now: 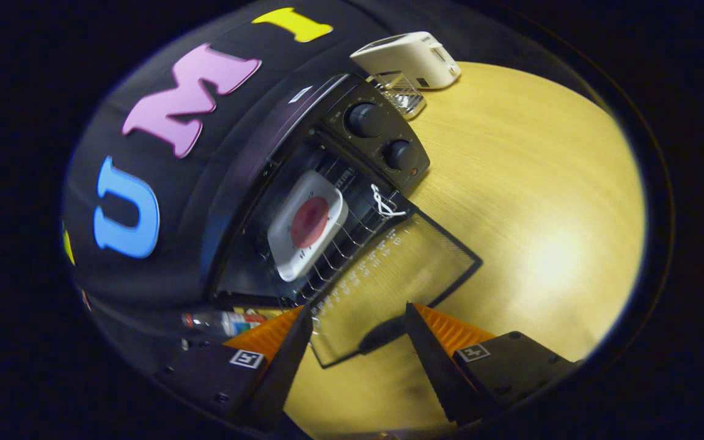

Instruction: Open the toaster oven, put the food inside, and close the toaster oven door.

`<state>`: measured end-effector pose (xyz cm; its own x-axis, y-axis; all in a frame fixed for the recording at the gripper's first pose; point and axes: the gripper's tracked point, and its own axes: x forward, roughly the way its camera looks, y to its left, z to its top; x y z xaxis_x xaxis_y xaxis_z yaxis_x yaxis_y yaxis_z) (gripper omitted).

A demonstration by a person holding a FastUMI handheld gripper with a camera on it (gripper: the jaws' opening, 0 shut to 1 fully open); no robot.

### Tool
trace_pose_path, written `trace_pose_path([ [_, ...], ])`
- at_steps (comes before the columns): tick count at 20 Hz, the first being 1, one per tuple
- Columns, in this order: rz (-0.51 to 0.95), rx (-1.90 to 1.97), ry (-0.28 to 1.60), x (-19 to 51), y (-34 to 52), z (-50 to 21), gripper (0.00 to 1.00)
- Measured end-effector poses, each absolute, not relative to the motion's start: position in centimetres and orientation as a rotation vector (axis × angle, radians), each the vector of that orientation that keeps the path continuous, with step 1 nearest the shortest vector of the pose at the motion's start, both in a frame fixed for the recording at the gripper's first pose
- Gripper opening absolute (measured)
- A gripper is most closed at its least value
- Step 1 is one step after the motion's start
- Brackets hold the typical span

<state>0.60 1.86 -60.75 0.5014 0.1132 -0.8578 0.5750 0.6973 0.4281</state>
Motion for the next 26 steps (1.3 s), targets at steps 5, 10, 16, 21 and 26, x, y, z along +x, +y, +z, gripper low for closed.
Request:
trace_pose_path([
  [5,-0.134,0.424,1.165,-4.8,2.8,-62.4,0.99],
  [10,-0.017,0.111,1.247,-7.1,3.2,-66.2,1.0],
  [16,-0.017,0.09,1.247,-3.4,4.2,-69.8,0.99],
  [21,-0.046,0.108,1.231,-3.4,4.1,-67.5,0.99],
  [26,-0.033,0.111,1.02,0.3,4.5,-60.7,0.98],
])
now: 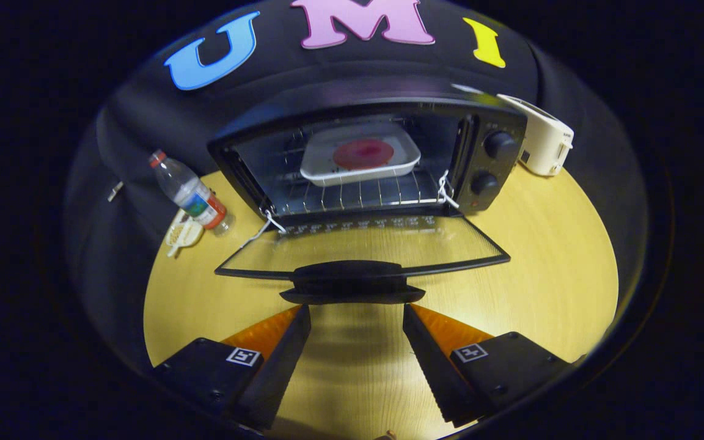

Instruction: Open the toaster oven, put the food inside, and close the toaster oven door.

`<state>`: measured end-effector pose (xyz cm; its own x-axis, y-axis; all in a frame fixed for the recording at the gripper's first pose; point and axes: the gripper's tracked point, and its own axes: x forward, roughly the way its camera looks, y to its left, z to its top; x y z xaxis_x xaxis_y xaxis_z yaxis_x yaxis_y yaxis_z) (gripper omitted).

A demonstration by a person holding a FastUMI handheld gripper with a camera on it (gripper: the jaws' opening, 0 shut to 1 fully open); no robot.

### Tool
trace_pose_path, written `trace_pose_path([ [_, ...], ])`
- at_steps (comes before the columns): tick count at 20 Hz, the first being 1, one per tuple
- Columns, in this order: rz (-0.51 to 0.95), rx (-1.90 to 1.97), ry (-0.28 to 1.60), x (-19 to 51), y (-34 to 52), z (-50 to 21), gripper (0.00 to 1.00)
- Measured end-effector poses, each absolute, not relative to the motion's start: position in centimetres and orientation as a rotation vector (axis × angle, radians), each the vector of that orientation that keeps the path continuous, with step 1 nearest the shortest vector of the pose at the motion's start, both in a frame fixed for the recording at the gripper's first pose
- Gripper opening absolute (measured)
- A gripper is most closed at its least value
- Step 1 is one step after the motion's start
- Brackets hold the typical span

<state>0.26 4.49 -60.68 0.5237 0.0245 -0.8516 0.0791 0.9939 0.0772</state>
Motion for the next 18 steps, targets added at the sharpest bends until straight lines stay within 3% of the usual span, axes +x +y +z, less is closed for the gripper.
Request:
trace_pose_path([
  [8,0.052,-0.031,0.716,6.3,4.0,-49.5,0.99],
  [18,0.035,-0.093,0.385,10.0,-3.8,-26.2,0.98],
])
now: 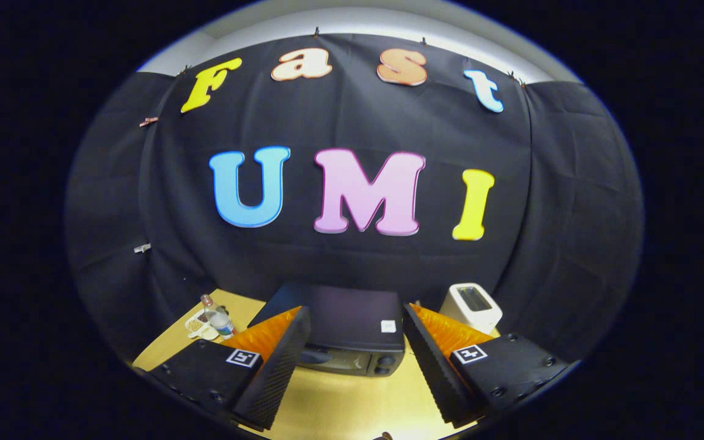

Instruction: Open the toaster oven, put the food inside, and close the toaster oven door.

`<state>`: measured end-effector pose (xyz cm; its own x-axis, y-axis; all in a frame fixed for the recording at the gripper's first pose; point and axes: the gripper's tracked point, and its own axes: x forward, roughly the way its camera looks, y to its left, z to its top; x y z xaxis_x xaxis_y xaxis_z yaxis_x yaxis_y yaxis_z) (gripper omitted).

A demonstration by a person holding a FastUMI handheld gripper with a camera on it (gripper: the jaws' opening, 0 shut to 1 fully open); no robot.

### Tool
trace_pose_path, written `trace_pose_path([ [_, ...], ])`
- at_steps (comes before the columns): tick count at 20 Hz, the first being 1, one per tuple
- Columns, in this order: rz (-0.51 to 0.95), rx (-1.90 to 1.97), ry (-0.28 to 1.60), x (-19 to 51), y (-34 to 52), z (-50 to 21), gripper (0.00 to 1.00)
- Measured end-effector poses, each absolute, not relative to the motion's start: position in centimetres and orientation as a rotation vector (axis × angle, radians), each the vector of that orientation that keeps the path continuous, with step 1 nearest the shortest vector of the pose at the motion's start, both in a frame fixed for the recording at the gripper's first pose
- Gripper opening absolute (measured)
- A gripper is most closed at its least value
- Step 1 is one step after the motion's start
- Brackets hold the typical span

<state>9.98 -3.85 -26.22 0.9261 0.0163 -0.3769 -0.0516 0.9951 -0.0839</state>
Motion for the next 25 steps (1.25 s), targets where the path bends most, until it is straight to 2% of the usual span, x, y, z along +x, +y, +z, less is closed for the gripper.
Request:
trace_pose_path([
  [4,0.07,0.006,0.304,9.9,-3.7,-19.2,0.98],
  [10,0.042,0.038,0.158,8.9,-5.7,-12.0,0.98],
  [25,0.054,0.057,0.135,9.6,-7.2,-10.9,0.98],
])
